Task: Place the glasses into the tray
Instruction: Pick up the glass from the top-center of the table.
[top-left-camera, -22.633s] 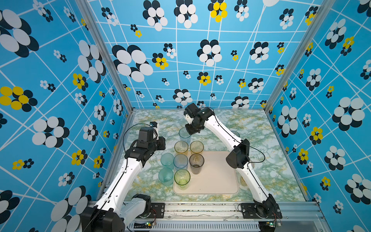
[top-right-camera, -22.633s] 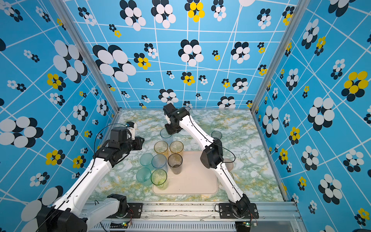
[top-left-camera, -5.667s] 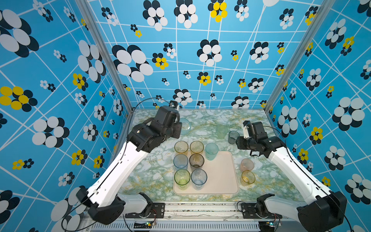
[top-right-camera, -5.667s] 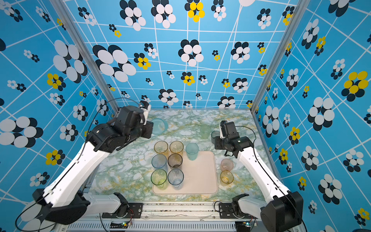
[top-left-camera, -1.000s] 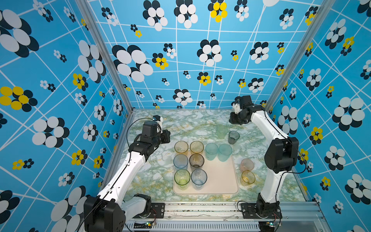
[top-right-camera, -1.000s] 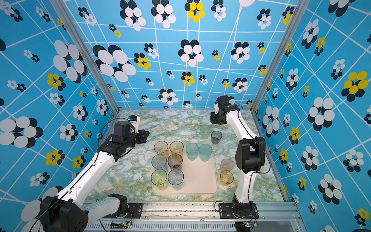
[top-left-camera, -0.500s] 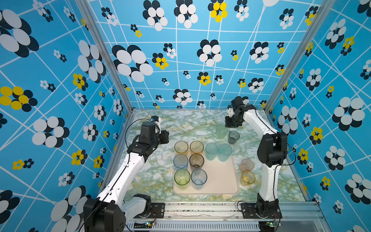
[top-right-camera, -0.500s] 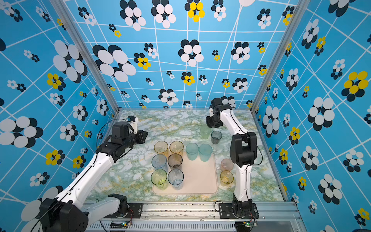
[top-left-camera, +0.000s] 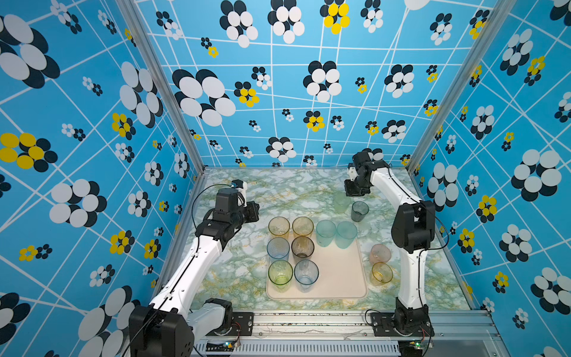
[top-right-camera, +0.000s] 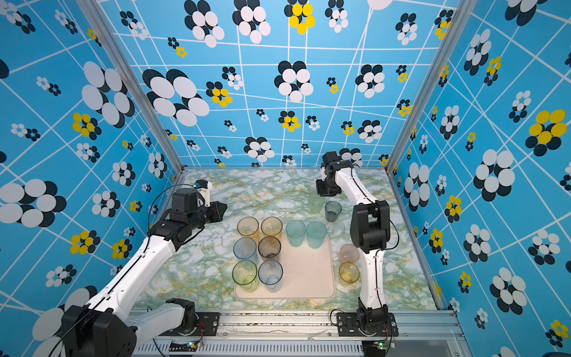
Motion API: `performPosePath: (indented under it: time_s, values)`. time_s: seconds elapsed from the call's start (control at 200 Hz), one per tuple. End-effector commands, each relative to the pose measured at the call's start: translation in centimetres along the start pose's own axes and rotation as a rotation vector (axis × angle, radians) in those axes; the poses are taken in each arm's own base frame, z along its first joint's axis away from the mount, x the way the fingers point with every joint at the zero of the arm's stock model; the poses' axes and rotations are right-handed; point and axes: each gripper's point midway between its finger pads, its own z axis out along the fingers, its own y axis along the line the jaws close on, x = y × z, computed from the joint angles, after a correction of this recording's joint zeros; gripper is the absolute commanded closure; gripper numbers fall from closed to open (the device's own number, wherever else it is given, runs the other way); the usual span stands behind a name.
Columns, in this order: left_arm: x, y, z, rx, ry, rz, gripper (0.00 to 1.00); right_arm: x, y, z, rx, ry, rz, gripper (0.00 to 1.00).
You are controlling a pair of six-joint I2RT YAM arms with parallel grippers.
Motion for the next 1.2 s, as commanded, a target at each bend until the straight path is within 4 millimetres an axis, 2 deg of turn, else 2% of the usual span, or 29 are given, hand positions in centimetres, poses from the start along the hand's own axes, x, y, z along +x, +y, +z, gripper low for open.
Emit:
performPosePath:
  time_s: [0.0, 0.4, 0.7, 1.01, 1.05, 1.07, 1.195]
  values:
    - [-0.3, 0.0, -0.4, 0.015, -0.019, -0.002, 0.83, 0.7, 0.3, 0.4, 0.019, 0.046, -0.025, 0.74]
    - [-0.2, 0.5, -0.6, 0.011, -0.024, -0.006, 0.82, 1.1, 0.4, 1.4, 0.028, 0.074, -0.032, 0.76]
    - [-0.2, 0.7, -0.8, 0.009, -0.028, -0.013, 0.82, 1.0, 0.3, 1.3, 0.044, 0.072, -0.039, 0.84]
    - [0.3, 1.1, -0.6, -0.004, -0.017, -0.007, 0.82, 0.0, -0.1, -0.5, 0.102, -0.031, -0.04, 0.97]
    - [0.3, 1.2, -0.6, -0.006, -0.015, -0.007, 0.82, 0.2, -0.2, -0.1, 0.108, -0.032, -0.038, 0.99]
    - [0.4, 1.2, -0.6, -0.006, -0.013, -0.007, 0.82, -0.3, -0.2, -1.4, 0.108, -0.064, -0.037, 1.0]
    - [0.8, 1.4, -0.3, -0.012, 0.002, -0.009, 0.83, -0.8, -0.2, -3.5, 0.111, -0.153, -0.024, 1.0]
